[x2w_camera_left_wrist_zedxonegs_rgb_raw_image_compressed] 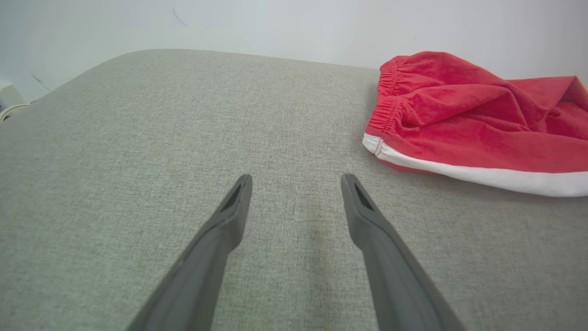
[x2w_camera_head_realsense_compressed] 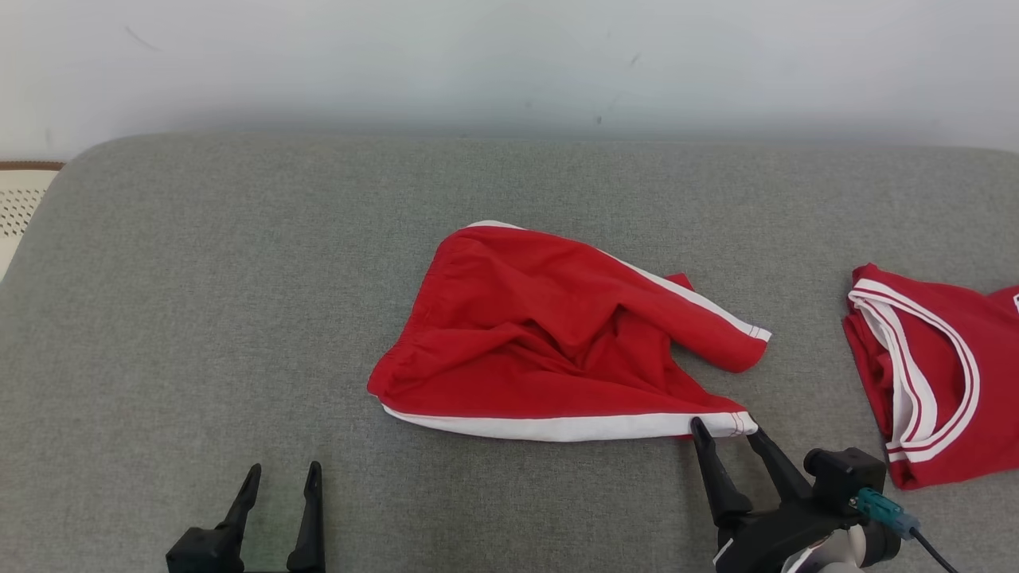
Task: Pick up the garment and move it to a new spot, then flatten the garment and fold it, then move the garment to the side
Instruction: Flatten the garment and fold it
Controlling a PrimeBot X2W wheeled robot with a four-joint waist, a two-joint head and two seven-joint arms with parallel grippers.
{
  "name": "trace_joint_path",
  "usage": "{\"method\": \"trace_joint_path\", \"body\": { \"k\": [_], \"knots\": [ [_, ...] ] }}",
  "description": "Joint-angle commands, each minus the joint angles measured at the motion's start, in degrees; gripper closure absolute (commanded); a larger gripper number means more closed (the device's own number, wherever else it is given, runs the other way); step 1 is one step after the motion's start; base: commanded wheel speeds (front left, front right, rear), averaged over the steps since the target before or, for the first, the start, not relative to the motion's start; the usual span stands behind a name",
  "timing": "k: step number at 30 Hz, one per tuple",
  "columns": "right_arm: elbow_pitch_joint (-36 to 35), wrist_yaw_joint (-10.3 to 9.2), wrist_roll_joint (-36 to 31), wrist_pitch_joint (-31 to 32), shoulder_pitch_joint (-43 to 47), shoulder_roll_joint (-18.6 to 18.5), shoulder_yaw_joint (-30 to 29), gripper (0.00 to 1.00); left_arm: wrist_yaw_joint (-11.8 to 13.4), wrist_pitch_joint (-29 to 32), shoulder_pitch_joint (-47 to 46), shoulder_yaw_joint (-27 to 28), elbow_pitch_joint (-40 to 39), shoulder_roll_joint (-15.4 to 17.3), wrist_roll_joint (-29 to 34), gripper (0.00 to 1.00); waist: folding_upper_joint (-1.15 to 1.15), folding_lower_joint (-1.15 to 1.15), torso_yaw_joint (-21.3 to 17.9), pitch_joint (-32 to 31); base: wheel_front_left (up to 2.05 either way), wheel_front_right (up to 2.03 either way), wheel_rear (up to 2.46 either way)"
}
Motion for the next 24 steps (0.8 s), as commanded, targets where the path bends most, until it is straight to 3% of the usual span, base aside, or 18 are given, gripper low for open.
{"method": "trace_joint_path", "body": {
  "k": [1, 6, 15, 17, 19, 21, 24],
  "knots": [
    [-0.3, -0.03, 0.4, 0.0, -0.3, -0.5, 0.3, 0.04, 0.3, -0.2, -0.5, 0.0, -0.2, 0.0, -0.3, 0.0, 0.0, -0.01, -0.1, 0.0, 0.0, 0.0, 0.0],
    [-1.1, -0.03, 2.2, 0.0, -0.4, -1.1, 1.4, 0.24, 0.4, -0.2, -0.5, -0.3, -0.5, 0.0, -0.2, 0.0, 0.0, -0.01, -0.2, 0.2, 0.0, 0.0, 0.0],
    [-2.3, -0.03, 5.6, 0.0, 0.0, -1.7, 1.7, 0.29, 0.4, -0.2, -0.8, -0.4, -0.9, 0.0, 0.1, 0.0, 0.0, -0.01, 0.1, 0.6, 0.0, 0.0, 0.0],
    [-2.6, -0.03, 6.1, 0.0, 0.1, -1.8, 1.5, 0.35, 0.3, -0.2, -1.0, -0.2, -1.0, 0.0, 0.2, 0.0, 0.0, -0.01, 0.1, 0.8, 0.0, 0.0, 0.0],
    [-2.8, -0.03, 6.5, 0.0, 0.2, -1.9, 1.3, 0.3, 0.2, -0.2, -1.0, -0.1, -1.1, 0.0, 0.2, 0.0, 0.0, -0.01, 0.1, 0.9, 0.0, 0.0, 0.0],
    [-3.0, -0.03, 6.8, 0.0, 0.3, -1.9, 1.2, 0.11, 0.3, -0.2, -1.0, -0.2, -1.3, 0.0, 0.2, 0.0, 0.0, -0.01, 0.0, 1.0, 0.0, 0.0, 0.0],
    [-3.2, -0.03, 7.1, 0.0, 0.5, -2.2, 1.1, 0.03, 0.2, -0.2, -1.4, -0.5, -1.5, 0.0, 0.2, 0.0, 0.0, -0.01, -0.2, 1.2, 0.0, 0.0, 0.0]
  ]
}}
